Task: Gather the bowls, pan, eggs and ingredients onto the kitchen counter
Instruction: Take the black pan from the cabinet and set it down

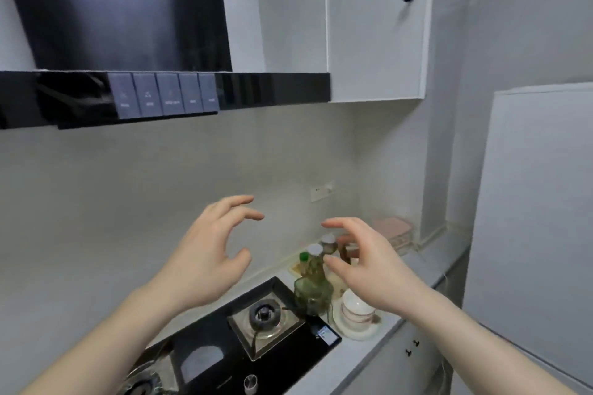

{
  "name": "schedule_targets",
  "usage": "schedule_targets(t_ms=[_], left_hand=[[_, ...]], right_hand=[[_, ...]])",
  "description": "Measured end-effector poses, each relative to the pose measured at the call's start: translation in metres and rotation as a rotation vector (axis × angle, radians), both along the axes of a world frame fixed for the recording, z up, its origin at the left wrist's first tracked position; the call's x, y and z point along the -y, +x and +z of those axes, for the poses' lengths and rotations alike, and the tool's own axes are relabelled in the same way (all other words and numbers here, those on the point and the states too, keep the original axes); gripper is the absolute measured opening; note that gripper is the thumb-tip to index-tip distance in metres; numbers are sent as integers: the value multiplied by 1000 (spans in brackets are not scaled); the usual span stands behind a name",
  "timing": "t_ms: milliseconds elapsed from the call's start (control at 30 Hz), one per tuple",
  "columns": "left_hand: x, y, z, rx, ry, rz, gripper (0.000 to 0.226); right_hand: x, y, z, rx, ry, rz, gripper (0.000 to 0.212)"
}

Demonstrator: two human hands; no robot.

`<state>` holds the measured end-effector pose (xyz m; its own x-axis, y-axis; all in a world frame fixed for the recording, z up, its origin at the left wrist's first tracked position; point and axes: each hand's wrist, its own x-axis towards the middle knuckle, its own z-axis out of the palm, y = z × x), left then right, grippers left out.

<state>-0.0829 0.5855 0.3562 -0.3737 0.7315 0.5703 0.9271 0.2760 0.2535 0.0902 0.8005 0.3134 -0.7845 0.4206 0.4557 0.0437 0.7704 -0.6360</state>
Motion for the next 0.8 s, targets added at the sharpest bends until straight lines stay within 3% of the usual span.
schedule_targets(t_ms=[500, 800], left_hand=[[-279, -2, 107, -263, 154, -212, 49], [-385, -2, 133, -321, 268, -219, 82]], right_hand=[[-220, 33, 99, -147, 165, -164, 44], [-321, 22, 119, -277, 132, -155, 43]])
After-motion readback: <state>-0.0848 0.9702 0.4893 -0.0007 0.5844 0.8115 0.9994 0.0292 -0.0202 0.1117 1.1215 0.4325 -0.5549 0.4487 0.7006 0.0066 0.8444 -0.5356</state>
